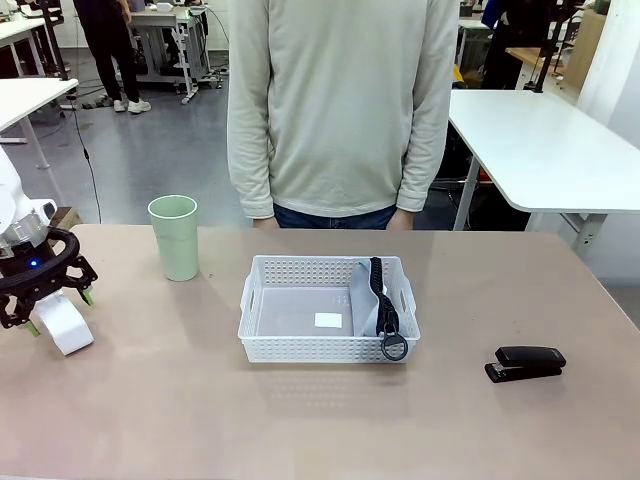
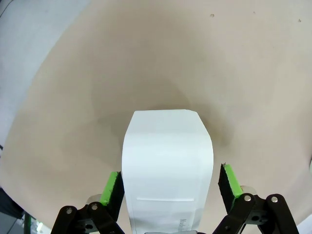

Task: Efficiently arrange items inside the basket to fit them all.
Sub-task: Pick up the Digital clock and place it inside the Organizing basket.

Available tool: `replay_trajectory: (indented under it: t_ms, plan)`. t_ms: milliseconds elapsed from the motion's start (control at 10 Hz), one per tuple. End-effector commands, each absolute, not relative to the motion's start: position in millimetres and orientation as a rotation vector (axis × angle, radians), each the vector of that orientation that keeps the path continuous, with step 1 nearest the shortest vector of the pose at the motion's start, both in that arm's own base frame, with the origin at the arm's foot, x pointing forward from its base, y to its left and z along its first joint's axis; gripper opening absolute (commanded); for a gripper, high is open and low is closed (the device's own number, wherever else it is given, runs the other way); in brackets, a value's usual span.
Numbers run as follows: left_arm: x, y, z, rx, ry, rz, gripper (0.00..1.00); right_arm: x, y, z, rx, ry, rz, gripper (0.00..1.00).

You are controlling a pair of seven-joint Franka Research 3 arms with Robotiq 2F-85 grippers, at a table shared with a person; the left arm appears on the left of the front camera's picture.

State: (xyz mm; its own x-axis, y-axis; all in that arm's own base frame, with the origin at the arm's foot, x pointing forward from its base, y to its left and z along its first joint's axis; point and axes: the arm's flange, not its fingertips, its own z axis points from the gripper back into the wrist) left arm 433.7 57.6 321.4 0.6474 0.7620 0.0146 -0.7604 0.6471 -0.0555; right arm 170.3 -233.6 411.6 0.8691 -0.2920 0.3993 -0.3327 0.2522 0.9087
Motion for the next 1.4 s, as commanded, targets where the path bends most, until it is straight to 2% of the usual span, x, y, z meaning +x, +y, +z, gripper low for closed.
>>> replay_trajectory:
  t_ms: [0,100,200,300,400,500,600,1100,1200,1300]
  plan:
    - [436.9,55.6,323.0,-0.035,-0.032,0.893,1.0,171.6,-233.8,414.0,1.34,-0.586,0.05,1.0]
    - [437.4,56.9,322.8,-0.043,-0.04,0.9,1.0,171.6,-233.8,414.0,1.34,-0.586,0.05,1.0]
    - [437.0,57.2,323.7,-0.047,-0.041,0.894,0.42,171.6,-233.8,414.0,1.34,-0.586,0.05,1.0]
    - [436.6,57.8,324.7,-0.05,-0.041,0.894,0.42,171.6,-233.8,414.0,1.34,-0.586,0.05,1.0]
    - [435.1,58.8,326.0,-0.057,-0.038,0.896,0.0,171.6,-233.8,414.0,1.34,-0.586,0.05,1.0]
    - [432.7,58.5,327.4,-0.089,0.004,0.872,0.37,171.6,-233.8,414.0,1.34,-0.586,0.05,1.0]
    - [430.8,58.4,328.2,-0.102,0.012,0.863,0.0,171.6,-233.8,414.0,1.34,-0.586,0.05,1.0]
    - [425.5,67.9,331.1,-0.131,0.061,0.839,0.0,171.6,-233.8,414.0,1.34,-0.586,0.05,1.0]
    - [422.2,72.6,345.2,-0.149,0.076,0.777,0.0,171.6,-233.8,414.0,1.34,-0.586,0.05,1.0]
    - [416.4,82.7,383.0,-0.163,0.074,0.695,0.0,171.6,-233.8,414.0,1.34,-0.586,0.05,1.0]
